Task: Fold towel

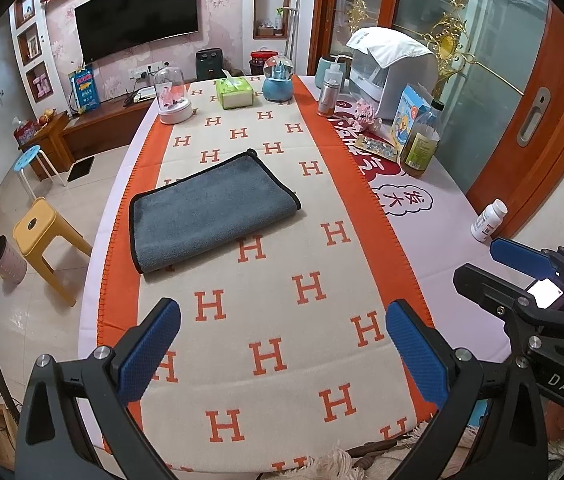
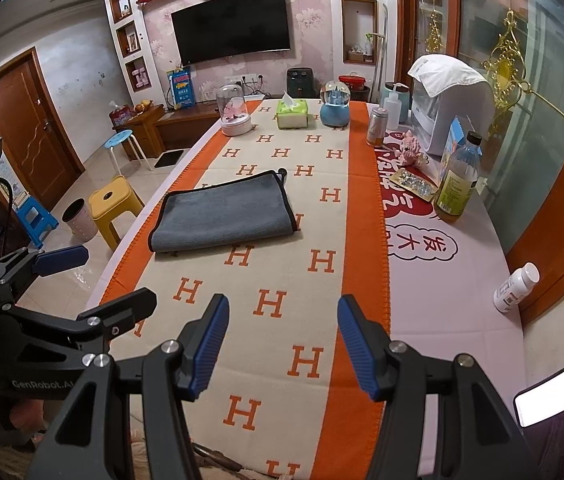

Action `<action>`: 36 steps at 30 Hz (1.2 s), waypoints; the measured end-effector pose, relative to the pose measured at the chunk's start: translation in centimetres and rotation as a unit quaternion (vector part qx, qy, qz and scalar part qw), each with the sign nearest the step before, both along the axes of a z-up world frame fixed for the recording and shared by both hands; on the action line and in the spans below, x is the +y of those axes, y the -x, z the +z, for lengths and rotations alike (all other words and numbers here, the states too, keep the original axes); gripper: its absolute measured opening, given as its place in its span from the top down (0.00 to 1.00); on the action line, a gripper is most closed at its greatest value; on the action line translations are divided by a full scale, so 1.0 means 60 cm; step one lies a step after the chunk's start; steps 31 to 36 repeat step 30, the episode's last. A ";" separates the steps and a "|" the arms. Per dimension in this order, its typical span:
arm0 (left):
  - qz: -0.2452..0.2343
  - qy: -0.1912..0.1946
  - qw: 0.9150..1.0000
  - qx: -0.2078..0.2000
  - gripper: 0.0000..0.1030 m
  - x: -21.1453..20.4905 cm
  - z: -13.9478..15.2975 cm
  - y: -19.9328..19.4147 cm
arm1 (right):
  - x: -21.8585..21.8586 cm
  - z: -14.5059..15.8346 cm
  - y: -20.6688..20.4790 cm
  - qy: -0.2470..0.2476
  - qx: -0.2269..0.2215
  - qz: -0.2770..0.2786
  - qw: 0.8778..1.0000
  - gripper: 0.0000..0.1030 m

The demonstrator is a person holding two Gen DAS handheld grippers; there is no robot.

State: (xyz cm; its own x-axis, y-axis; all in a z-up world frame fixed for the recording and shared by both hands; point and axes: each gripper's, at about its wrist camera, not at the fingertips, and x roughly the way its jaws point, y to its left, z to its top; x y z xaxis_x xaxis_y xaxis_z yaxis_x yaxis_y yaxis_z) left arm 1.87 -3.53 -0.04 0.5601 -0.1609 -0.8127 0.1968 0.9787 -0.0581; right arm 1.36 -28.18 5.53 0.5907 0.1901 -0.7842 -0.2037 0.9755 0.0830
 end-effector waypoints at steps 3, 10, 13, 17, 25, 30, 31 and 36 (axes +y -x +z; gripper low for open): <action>0.000 0.000 1.000 0.000 0.01 -0.001 0.000 -0.002 | 0.000 0.000 0.000 -0.001 0.000 0.000 1.000 0.45; 0.000 0.000 1.000 0.000 0.01 0.000 0.000 -0.001 | 0.000 0.000 -0.001 -0.002 0.002 -0.001 1.000 0.45; 0.000 0.000 1.000 0.000 0.01 0.001 -0.001 0.000 | 0.000 -0.001 -0.002 -0.002 0.002 -0.001 1.000 0.45; 0.000 0.000 1.000 0.001 0.01 0.001 -0.001 0.000 | 0.000 -0.001 -0.002 -0.002 0.003 -0.001 1.000 0.45; 0.005 0.000 1.000 0.009 0.01 0.016 -0.016 -0.004 | 0.000 -0.001 -0.003 -0.003 0.003 0.000 1.000 0.45; 0.005 -0.001 1.000 0.010 0.01 0.018 -0.017 -0.005 | 0.001 0.000 -0.003 -0.004 0.004 -0.001 1.000 0.45; 0.005 -0.001 1.000 0.010 0.01 0.018 -0.017 -0.005 | 0.001 0.000 -0.003 -0.004 0.004 -0.001 1.000 0.45; 0.005 -0.001 1.000 0.010 0.01 0.018 -0.017 -0.005 | 0.001 0.000 -0.003 -0.004 0.004 -0.001 1.000 0.45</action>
